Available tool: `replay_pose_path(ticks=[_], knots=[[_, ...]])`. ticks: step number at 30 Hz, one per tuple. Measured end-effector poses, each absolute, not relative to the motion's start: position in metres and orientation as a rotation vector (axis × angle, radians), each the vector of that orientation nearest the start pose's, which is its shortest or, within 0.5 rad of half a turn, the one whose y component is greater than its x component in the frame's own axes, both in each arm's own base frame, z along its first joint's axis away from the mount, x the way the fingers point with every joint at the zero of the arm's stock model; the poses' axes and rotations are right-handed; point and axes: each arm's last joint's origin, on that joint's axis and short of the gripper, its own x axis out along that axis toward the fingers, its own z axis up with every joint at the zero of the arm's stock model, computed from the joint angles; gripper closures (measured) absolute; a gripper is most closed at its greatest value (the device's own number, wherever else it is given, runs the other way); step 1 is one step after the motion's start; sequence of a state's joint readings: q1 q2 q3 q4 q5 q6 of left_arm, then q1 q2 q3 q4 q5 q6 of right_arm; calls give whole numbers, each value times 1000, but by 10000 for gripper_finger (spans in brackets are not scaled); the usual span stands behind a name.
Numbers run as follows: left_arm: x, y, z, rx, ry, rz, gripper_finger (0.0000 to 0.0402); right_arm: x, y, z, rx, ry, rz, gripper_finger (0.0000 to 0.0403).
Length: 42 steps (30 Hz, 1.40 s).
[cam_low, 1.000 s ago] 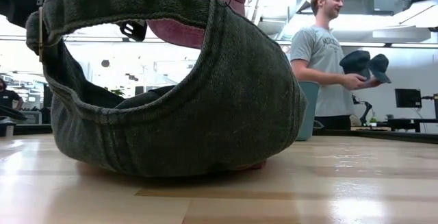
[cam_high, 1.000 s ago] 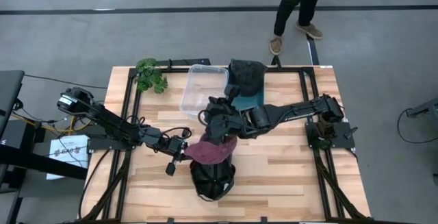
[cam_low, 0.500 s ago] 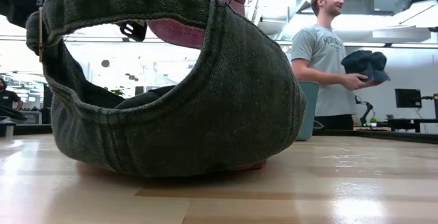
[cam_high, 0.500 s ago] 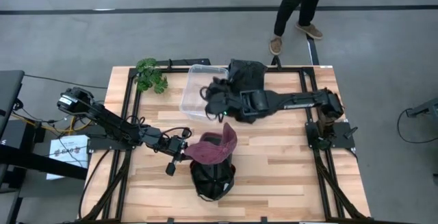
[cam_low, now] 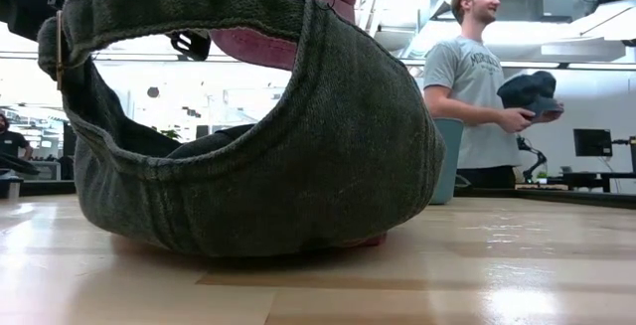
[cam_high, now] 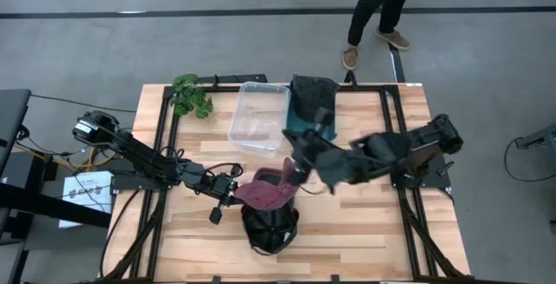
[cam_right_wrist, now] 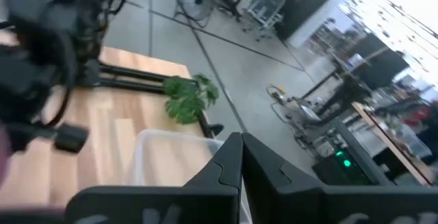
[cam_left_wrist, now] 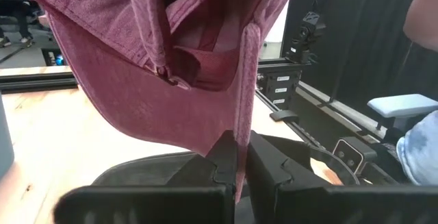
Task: Pick & Place hat
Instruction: Put the top red cap into the transparent bin
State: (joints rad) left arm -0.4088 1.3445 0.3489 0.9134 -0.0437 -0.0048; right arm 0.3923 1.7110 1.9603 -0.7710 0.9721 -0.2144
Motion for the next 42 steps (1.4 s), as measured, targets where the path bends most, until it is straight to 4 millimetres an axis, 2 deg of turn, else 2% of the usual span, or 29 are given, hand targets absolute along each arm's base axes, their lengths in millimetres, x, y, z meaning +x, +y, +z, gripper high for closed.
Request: replay_pose_path(ticks=[3, 7, 12, 18, 25, 29, 35, 42], knots=[[221, -95, 180, 13, 80, -365, 388, 317, 132, 441, -551, 492, -477, 403], [222, -94, 181, 12, 74, -364, 388, 297, 165, 428, -580, 496, -467, 403], [224, -96, 185, 30, 53, -385, 388, 276, 197, 382, -695, 496, -540, 403], [226, -98, 191, 32, 33, -419, 388, 249, 202, 312, -657, 453, -652, 403], [230, -96, 195, 56, 17, -427, 388, 217, 213, 257, -475, 274, -658, 403], [232, -92, 195, 53, 18, -430, 388, 199, 224, 236, -385, 173, -610, 403], [233, -89, 195, 53, 25, -420, 388, 181, 238, 213, -306, 133, -537, 403], [235, -90, 199, 42, 11, -413, 388, 185, 251, 198, -308, 170, -507, 403]])
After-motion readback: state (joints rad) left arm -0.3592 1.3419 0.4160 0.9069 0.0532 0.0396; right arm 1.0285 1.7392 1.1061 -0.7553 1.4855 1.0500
